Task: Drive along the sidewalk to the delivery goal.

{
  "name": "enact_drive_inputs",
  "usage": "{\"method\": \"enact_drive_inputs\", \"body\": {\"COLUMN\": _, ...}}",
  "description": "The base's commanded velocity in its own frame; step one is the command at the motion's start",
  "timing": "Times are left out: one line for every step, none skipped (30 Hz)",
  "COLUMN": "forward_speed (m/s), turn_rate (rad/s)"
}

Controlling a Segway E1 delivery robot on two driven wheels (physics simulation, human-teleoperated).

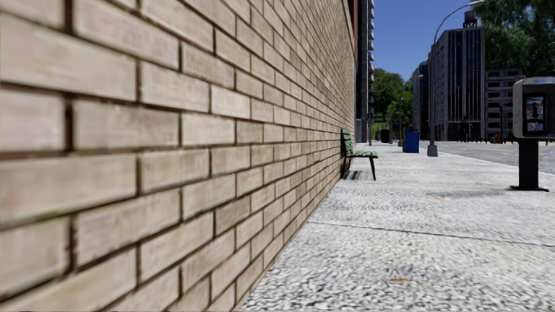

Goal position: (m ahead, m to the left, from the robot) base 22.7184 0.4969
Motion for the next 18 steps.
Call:
{"method": "enact_drive_inputs", "body": {"forward_speed": 1.28, "turn_rate": -0.73}}
{"method": "enact_drive_inputs", "body": {"forward_speed": 1.28, "turn_rate": -0.73}}
{"method": "enact_drive_inputs", "body": {"forward_speed": 1.28, "turn_rate": -0.73}}
{"method": "enact_drive_inputs", "body": {"forward_speed": 1.28, "turn_rate": -0.73}}
{"method": "enact_drive_inputs", "body": {"forward_speed": 1.28, "turn_rate": -0.73}}
{"method": "enact_drive_inputs", "body": {"forward_speed": 1.28, "turn_rate": -0.73}}
{"method": "enact_drive_inputs", "body": {"forward_speed": 1.28, "turn_rate": -0.73}}
{"method": "enact_drive_inputs", "body": {"forward_speed": 1.28, "turn_rate": -0.71}}
{"method": "enact_drive_inputs", "body": {"forward_speed": 1.28, "turn_rate": -0.67}}
{"method": "enact_drive_inputs", "body": {"forward_speed": 1.28, "turn_rate": -0.64}}
{"method": "enact_drive_inputs", "body": {"forward_speed": 1.28, "turn_rate": -0.57}}
{"method": "enact_drive_inputs", "body": {"forward_speed": 1.28, "turn_rate": -0.57}}
{"method": "enact_drive_inputs", "body": {"forward_speed": 1.28, "turn_rate": 0.00}}
{"method": "enact_drive_inputs", "body": {"forward_speed": 1.28, "turn_rate": 0.00}}
{"method": "enact_drive_inputs", "body": {"forward_speed": 1.28, "turn_rate": 0.00}}
{"method": "enact_drive_inputs", "body": {"forward_speed": 1.28, "turn_rate": 0.00}}
{"method": "enact_drive_inputs", "body": {"forward_speed": 1.28, "turn_rate": 0.00}}
{"method": "enact_drive_inputs", "body": {"forward_speed": 1.28, "turn_rate": 0.00}}
